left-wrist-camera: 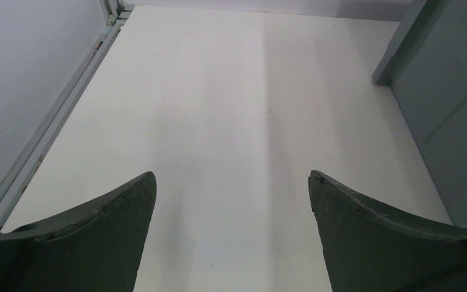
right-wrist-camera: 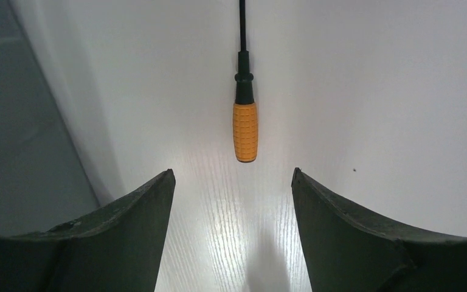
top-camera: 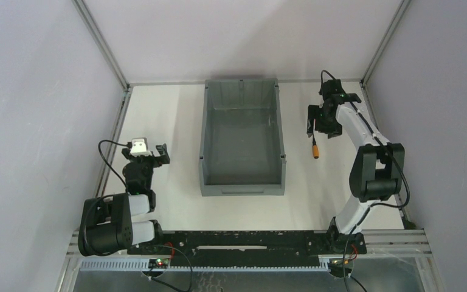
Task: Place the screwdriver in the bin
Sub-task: Pick up the screwdriver from the center of the board.
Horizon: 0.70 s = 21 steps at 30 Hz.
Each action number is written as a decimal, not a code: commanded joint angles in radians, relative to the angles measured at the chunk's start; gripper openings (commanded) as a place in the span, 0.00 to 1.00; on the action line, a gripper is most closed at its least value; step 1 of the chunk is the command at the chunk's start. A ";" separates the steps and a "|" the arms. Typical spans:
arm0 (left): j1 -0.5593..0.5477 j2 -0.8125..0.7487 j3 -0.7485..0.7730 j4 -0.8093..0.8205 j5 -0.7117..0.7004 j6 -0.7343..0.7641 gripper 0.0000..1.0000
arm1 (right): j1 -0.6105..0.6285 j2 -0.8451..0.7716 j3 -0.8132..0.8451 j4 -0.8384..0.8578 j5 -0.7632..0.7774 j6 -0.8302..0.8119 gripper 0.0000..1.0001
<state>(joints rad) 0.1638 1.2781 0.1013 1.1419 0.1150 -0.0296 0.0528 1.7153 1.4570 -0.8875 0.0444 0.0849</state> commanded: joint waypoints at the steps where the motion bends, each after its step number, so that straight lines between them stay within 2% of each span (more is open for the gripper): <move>1: -0.005 -0.015 0.042 0.020 -0.004 -0.006 1.00 | -0.004 0.059 -0.021 0.053 0.010 0.041 0.78; 21: -0.005 -0.014 0.042 0.021 -0.003 -0.006 1.00 | -0.004 0.258 -0.049 0.116 0.064 0.056 0.67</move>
<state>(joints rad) 0.1638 1.2781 0.1013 1.1419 0.1150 -0.0296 0.0528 1.9491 1.4052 -0.7971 0.0795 0.1219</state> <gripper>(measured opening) 0.996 0.684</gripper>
